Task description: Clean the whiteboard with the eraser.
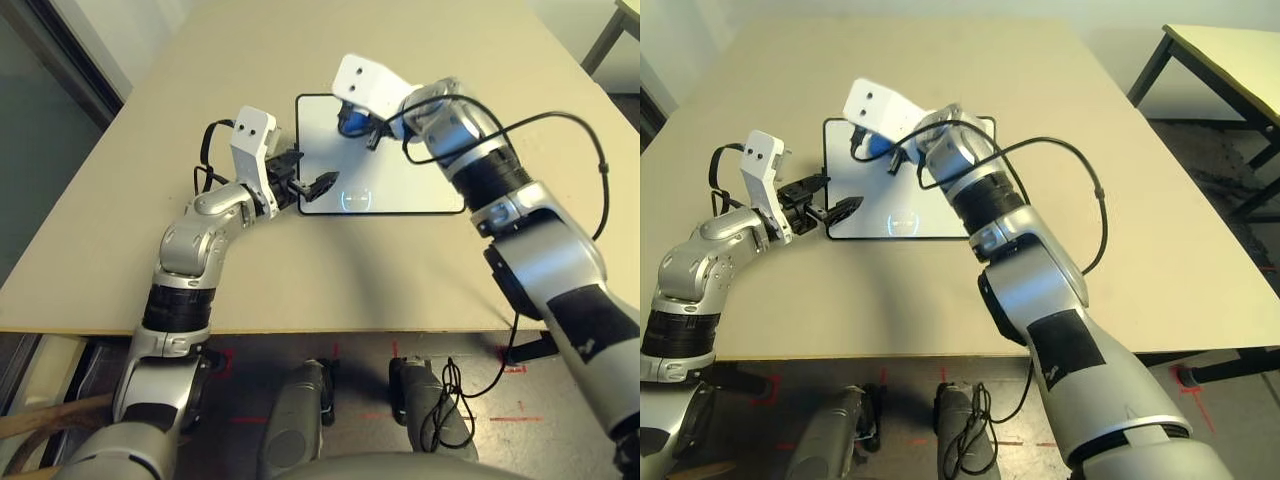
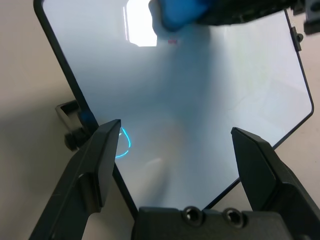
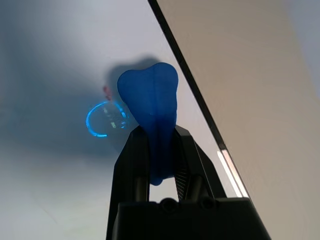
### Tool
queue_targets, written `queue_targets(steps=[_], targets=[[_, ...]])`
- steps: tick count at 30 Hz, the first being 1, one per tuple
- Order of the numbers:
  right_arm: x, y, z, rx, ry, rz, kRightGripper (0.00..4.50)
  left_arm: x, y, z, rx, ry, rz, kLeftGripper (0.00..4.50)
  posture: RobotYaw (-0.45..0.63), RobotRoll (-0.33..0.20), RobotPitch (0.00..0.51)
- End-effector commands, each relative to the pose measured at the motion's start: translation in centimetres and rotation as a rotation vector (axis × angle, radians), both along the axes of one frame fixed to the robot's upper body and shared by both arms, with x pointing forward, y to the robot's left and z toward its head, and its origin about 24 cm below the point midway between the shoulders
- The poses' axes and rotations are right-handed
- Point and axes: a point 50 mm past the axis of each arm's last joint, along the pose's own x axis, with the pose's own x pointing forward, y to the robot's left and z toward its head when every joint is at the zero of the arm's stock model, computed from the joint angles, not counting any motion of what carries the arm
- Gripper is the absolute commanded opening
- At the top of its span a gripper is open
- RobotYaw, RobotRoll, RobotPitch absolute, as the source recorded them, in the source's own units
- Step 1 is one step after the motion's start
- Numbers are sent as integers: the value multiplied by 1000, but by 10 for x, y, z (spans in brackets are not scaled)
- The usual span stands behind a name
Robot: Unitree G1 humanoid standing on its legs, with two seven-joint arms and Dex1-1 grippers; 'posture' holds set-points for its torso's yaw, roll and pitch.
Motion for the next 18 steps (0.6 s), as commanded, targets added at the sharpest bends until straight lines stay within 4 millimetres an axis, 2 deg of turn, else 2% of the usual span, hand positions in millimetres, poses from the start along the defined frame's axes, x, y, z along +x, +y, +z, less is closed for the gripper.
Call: queue_targets(steps=[1,5,11,14,18], targets=[[-3,1,-15,-29,63,15,588,0,-1,-2,6,5,-8,4500,77,0,192],[-11,5,-30,-59,120,53,588,0,-1,-1,7,6,-7,4500,77,0,192],[-17,4,-38,-78,142,67,588,0,-1,-1,8,5,-10,4500,75,0,193],[-15,1,-36,-73,131,53,588,0,-1,-1,7,4,-11,4500,75,0,192],[-9,-1,-18,-25,70,27,588,1,-1,0,8,4,-11,4500,73,0,190]])
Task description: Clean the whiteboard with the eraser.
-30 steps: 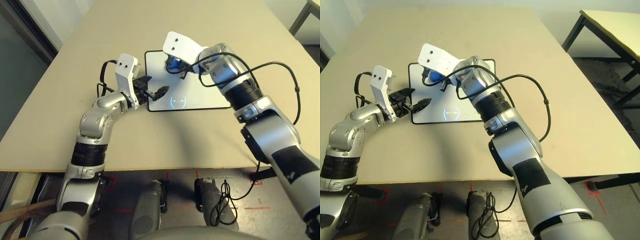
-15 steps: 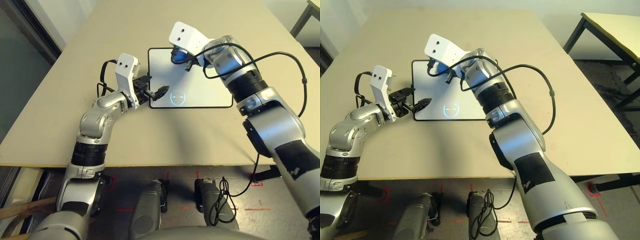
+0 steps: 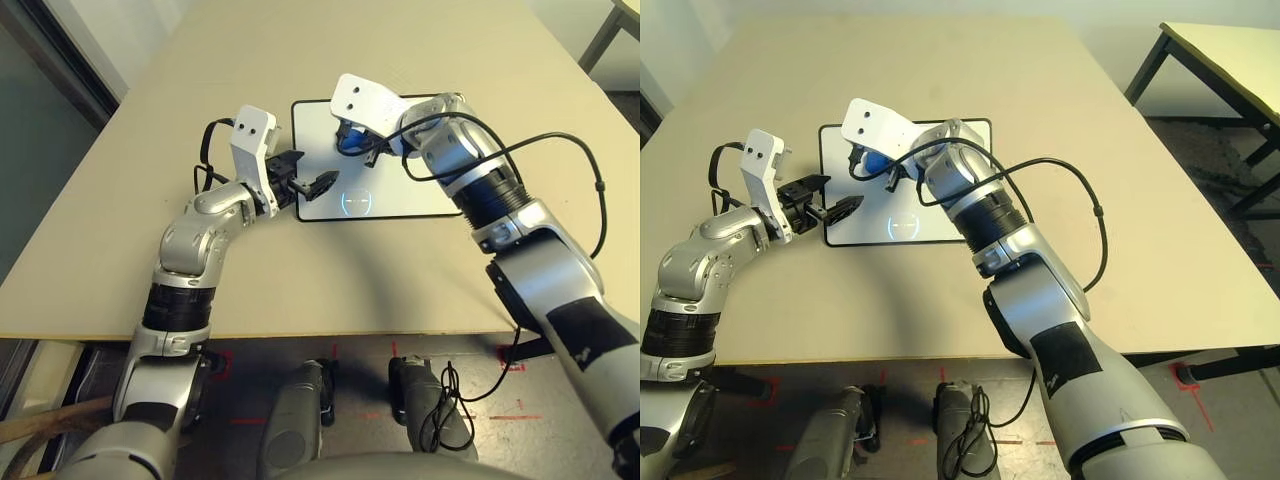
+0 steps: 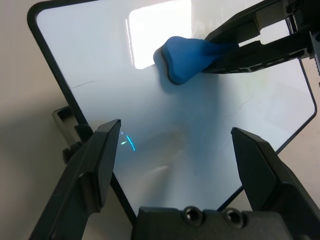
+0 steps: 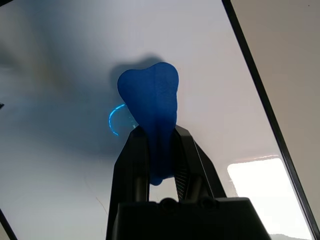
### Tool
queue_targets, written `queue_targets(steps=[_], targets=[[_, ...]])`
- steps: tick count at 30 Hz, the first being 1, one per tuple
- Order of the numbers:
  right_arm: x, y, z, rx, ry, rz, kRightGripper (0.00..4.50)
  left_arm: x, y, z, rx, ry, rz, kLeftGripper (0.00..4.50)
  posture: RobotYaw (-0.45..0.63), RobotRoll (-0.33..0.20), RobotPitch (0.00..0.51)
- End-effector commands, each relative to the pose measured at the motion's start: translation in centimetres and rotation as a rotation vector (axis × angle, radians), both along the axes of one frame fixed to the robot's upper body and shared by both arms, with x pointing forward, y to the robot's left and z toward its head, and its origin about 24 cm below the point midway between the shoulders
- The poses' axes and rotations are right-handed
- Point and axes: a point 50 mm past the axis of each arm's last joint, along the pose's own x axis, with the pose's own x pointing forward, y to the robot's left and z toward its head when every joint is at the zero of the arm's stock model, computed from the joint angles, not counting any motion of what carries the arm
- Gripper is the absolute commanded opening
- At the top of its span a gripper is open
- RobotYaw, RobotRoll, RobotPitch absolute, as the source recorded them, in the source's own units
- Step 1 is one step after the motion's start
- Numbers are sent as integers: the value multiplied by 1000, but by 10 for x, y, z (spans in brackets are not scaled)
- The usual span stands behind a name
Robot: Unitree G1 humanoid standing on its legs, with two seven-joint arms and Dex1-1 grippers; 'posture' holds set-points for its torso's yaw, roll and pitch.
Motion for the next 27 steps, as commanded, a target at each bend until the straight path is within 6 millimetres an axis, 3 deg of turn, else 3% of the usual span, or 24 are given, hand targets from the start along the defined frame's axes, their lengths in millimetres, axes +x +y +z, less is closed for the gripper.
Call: queue_targets(steps=[1,13,27], targets=[[7,-7,8,19,-25,-51,588,0,-1,-2,7,9,-9,4500,72,0,190],[8,5,26,154,-94,-29,588,1,-1,-2,6,7,-11,4500,74,0,189],[4,19,10,216,-25,11,588,0,-2,-1,8,4,-10,4500,81,0,189]])
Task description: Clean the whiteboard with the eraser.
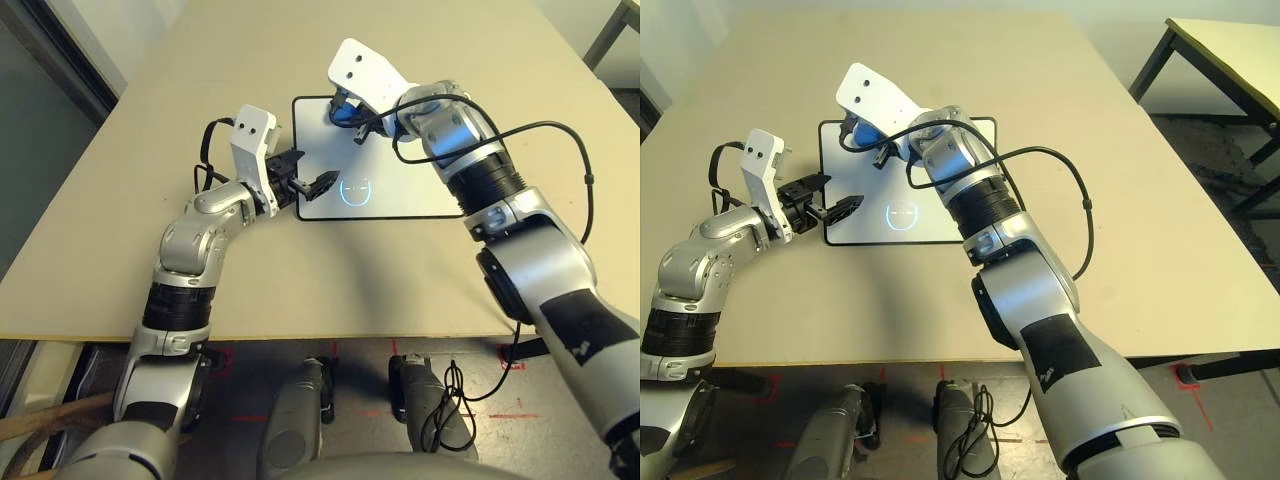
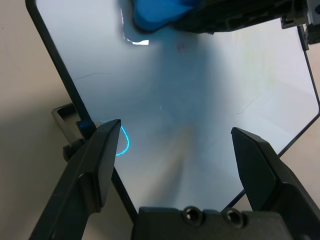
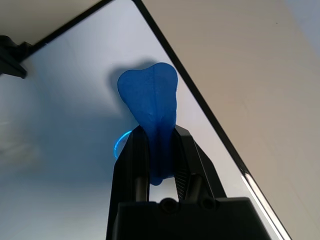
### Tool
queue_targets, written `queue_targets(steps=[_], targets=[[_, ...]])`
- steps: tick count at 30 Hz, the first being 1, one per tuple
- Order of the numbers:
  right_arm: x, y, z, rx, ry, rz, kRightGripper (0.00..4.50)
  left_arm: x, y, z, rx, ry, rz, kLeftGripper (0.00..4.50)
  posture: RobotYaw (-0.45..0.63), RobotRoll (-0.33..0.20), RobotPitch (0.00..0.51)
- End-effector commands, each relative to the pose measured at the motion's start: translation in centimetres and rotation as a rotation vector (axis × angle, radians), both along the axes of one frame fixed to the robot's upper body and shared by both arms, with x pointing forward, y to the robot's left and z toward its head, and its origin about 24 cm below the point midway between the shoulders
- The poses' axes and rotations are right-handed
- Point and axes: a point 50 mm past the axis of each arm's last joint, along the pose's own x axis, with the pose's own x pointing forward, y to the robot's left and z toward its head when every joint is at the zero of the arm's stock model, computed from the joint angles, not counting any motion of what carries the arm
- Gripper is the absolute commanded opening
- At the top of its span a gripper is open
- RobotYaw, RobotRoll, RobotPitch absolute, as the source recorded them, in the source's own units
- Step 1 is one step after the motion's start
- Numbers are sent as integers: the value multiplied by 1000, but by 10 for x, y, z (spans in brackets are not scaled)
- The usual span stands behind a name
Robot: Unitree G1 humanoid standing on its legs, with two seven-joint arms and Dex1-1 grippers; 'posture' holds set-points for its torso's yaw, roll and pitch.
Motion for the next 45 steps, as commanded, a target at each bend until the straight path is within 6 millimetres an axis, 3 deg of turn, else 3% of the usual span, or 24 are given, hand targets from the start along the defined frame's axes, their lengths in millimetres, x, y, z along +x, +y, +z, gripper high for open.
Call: queue_targets(steps=[1,12,23,38,45], targets=[[-2,3,-11,11,55,17,588,-1,-2,-1,9,4,-5,4500,81,0,189],[-7,6,-29,8,135,39,588,0,-1,-1,8,4,-2,4500,82,0,190],[11,-8,-3,39,10,-54,588,0,-1,-1,10,0,-2,4500,83,0,186],[-9,-3,-50,-69,162,24,588,2,0,1,17,-4,-2,4500,84,0,184],[1,-5,-27,-24,74,-19,588,2,0,2,17,-6,-3,4500,84,0,180]])
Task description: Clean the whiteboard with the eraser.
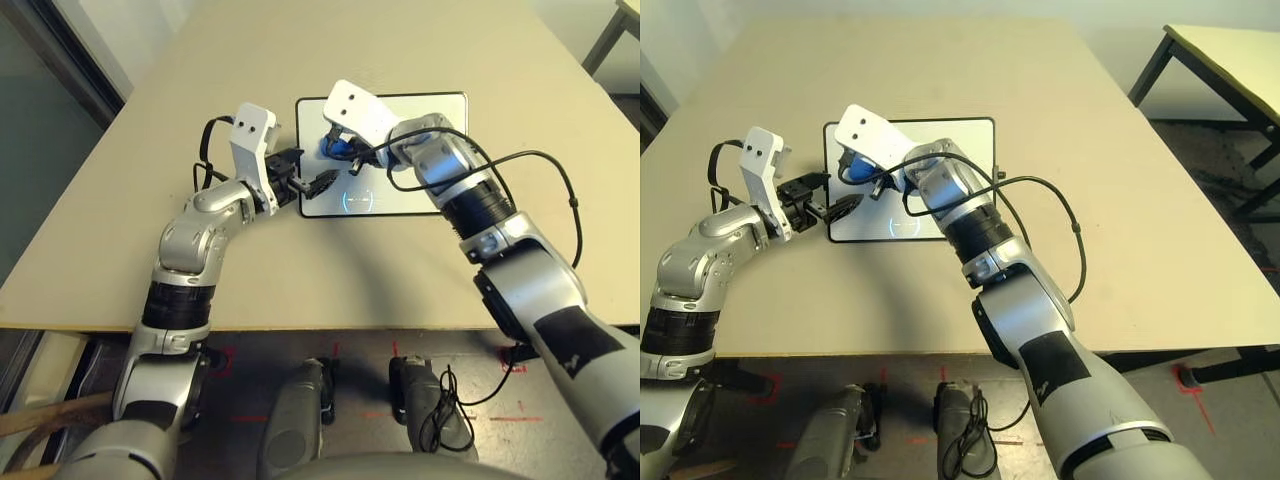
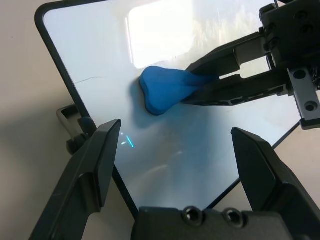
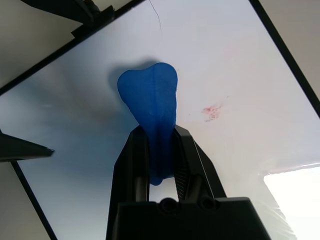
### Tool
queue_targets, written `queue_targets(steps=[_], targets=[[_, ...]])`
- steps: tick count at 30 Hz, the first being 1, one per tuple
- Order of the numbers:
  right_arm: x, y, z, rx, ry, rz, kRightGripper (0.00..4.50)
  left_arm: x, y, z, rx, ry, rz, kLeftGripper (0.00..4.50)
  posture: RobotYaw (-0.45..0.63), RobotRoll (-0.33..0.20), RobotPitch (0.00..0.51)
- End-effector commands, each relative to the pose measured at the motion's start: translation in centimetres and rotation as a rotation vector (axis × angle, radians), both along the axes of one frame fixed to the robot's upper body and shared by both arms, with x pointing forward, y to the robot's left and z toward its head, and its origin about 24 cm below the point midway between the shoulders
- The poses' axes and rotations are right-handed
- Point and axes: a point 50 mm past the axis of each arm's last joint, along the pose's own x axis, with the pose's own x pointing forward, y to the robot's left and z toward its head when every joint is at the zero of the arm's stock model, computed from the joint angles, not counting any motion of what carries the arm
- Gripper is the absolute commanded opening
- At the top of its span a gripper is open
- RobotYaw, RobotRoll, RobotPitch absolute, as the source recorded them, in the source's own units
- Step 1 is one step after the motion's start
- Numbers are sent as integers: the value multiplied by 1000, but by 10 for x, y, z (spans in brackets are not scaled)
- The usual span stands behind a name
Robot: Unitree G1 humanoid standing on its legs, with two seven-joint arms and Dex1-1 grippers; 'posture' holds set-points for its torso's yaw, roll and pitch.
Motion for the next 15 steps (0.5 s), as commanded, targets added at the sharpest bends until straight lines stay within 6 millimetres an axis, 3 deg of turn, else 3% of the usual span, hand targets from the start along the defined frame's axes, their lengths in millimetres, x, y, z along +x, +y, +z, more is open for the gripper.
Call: queue_targets(steps=[1,8,12,15], targets=[[10,-5,17,26,-62,-56,588,1,0,-1,12,3,-3,4500,84,0,180],[19,-3,37,88,-127,-83,588,2,0,-1,12,0,-1,4500,88,0,173],[18,1,29,83,-105,-67,588,2,0,-1,10,-3,0,4500,88,0,173],[15,6,13,58,-59,-42,588,2,0,-1,9,-4,1,4500,93,0,174]])
